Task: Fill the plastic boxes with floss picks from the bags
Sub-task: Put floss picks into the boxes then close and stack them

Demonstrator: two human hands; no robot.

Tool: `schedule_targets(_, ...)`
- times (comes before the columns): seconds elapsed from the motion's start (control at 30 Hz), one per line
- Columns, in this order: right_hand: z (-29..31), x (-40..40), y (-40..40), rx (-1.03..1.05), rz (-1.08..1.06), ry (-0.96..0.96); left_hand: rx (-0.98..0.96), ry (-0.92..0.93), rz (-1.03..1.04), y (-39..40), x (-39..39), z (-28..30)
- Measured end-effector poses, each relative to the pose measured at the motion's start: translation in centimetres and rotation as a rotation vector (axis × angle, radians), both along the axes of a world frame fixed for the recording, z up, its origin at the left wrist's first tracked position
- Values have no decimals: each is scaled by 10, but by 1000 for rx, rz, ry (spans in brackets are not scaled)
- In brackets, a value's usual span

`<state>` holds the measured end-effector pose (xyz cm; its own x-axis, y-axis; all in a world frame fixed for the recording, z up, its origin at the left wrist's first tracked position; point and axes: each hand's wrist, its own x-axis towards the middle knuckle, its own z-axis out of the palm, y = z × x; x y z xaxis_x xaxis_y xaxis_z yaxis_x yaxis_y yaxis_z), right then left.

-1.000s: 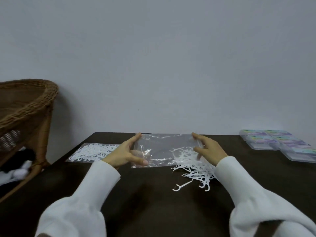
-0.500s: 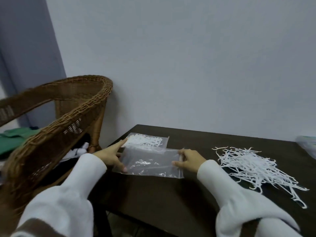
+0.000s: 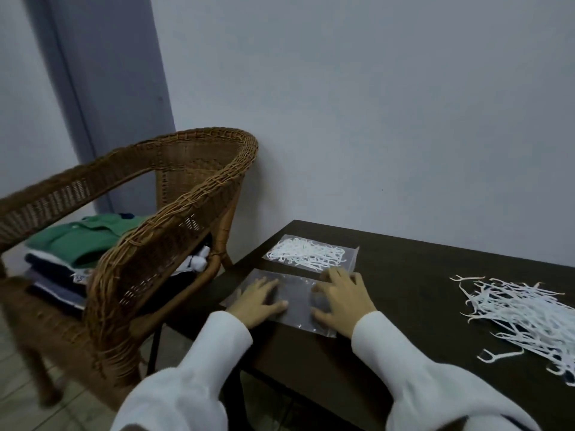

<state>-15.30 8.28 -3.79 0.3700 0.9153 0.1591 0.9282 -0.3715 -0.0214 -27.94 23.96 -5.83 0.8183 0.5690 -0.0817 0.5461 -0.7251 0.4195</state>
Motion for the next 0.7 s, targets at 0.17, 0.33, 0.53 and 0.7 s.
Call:
schedule_targets(0.17,-14,4,9,-25,46,301,53,69,3,10,4,-2)
schedule_targets(0.33,-17,8,14,24,38,367,63,46,14,13,7,0)
schedule_targets(0.53,-10,14,4,243,-20,464,123,-9,34,3,14,10)
schedule_targets(0.7,1,24,-20,293,-79,460,55,-171,-32,-23,33,21)
